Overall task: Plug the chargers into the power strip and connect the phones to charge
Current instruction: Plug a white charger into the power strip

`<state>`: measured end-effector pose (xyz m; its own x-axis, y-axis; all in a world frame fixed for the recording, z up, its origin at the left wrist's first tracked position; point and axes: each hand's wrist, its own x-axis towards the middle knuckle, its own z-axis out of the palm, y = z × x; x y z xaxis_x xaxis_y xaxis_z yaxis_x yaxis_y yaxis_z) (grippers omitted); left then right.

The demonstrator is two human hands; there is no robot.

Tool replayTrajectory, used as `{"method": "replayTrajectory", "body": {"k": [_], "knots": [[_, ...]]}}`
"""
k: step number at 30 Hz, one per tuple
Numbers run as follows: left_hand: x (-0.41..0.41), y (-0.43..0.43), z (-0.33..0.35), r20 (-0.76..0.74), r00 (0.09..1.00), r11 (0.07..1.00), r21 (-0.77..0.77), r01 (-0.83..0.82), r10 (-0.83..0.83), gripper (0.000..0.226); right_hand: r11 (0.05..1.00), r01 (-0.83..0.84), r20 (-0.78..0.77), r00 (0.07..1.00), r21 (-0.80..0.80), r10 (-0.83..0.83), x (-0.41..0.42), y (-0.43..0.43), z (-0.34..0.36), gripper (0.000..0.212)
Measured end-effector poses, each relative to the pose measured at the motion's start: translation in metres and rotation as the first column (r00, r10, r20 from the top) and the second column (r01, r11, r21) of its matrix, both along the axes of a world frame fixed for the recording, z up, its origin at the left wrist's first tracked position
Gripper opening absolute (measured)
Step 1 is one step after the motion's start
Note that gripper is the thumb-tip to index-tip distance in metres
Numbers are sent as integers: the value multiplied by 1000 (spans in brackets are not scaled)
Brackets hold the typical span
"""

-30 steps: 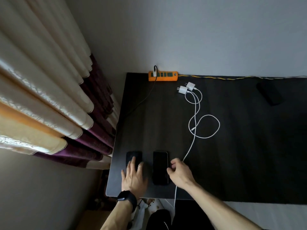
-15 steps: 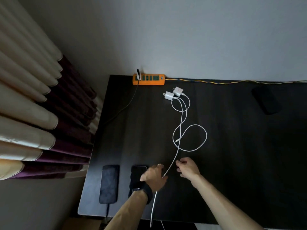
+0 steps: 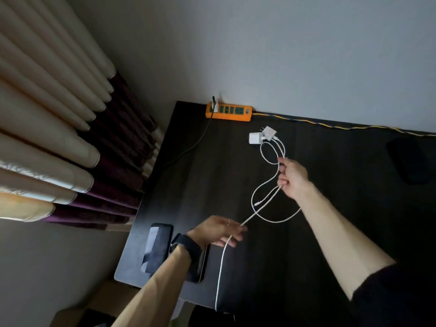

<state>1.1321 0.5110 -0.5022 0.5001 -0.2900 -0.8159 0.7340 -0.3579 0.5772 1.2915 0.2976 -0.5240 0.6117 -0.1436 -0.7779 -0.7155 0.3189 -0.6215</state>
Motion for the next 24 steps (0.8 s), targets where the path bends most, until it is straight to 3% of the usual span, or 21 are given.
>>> {"method": "replayTrajectory", "body": {"k": [2,5,9,12,16,18,21,24], "knots": [[14,3,12,4,989,989,2,-145,145,29,988,-130,112,984,-85,139,4,3,20,15],[37,-4,24,-7,947,947,-29,-320,320,46,952,-293,236,923,-82,305,-19,11,51,14],[62,-24,36,-149,881,853,-222,-473,450,52,894,-425,324,833,-143,448,-88,11,75,13],[70,-45,37,-270,761,679,-344,-649,590,45,853,-467,312,795,-232,520,-136,1,73,14],[70,-63,27,-263,633,564,-296,-771,728,29,818,-503,241,788,-280,567,-176,-19,55,18],[65,-67,24,-109,678,639,-256,-726,727,27,811,-524,167,803,-259,572,-186,-23,49,18],[52,-63,25,341,812,880,-156,-448,474,25,807,-496,72,837,-319,543,-181,-19,43,14],[41,-54,27,621,772,985,1,-175,136,24,938,-303,112,939,-171,324,-150,-9,49,29]]}}
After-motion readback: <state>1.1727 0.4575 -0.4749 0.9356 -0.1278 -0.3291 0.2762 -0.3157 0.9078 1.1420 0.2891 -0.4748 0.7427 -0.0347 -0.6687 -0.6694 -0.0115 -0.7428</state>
